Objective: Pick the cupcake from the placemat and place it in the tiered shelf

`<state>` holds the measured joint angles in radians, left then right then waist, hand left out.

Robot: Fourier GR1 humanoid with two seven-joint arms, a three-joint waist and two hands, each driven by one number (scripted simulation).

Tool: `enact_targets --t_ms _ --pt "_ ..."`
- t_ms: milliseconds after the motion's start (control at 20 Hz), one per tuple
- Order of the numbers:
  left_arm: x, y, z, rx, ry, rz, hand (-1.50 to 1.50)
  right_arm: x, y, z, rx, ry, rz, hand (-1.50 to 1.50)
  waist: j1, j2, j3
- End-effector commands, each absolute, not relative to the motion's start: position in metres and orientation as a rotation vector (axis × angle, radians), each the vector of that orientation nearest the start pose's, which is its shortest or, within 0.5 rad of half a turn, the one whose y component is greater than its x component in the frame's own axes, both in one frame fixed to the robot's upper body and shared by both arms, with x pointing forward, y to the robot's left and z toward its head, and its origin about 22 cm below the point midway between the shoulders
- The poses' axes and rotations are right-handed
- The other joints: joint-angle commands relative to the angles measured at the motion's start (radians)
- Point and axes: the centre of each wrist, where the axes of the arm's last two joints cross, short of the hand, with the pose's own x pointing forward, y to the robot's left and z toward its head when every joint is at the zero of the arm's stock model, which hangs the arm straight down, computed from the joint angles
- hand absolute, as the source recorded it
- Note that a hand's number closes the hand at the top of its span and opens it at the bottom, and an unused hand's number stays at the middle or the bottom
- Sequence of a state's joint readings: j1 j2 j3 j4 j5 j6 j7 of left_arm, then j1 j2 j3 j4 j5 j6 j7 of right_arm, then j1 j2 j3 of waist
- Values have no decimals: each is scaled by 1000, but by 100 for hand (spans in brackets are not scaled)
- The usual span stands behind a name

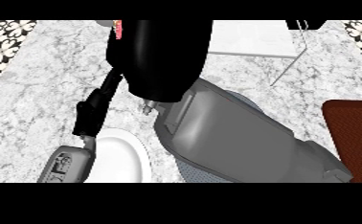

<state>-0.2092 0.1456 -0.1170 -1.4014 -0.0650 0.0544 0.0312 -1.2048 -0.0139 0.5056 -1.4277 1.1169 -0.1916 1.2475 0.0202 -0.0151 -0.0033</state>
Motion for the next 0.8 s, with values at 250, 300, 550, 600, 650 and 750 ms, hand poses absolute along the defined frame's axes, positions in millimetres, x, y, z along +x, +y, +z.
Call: enact_targets --t_ms 250,300,550,600,650,750 --pt "282 216 7 89 -1564 -262 0 295 33 317 -1294 -1573 121 150 -12 5 2" --pt "282 209 12 70 -1551 -284 0 299 38 324 -1307 -1561 124 150 4 5 1" --pt "283 230 13 90 -1558 -279 0 305 35 356 -1357 -1589 97 150 -2 9 2" --pt "282 215 17 98 -1586 -279 0 314 34 340 -1373 -1550 116 150 -1 10 2" --pt "282 231 19 82 -1572 -272 0 311 29 344 -1371 -1563 111 150 -9 9 2" --pt "276 228 11 102 -1581 -254 0 320 30 333 -1421 -1577 136 150 -8 12 2"
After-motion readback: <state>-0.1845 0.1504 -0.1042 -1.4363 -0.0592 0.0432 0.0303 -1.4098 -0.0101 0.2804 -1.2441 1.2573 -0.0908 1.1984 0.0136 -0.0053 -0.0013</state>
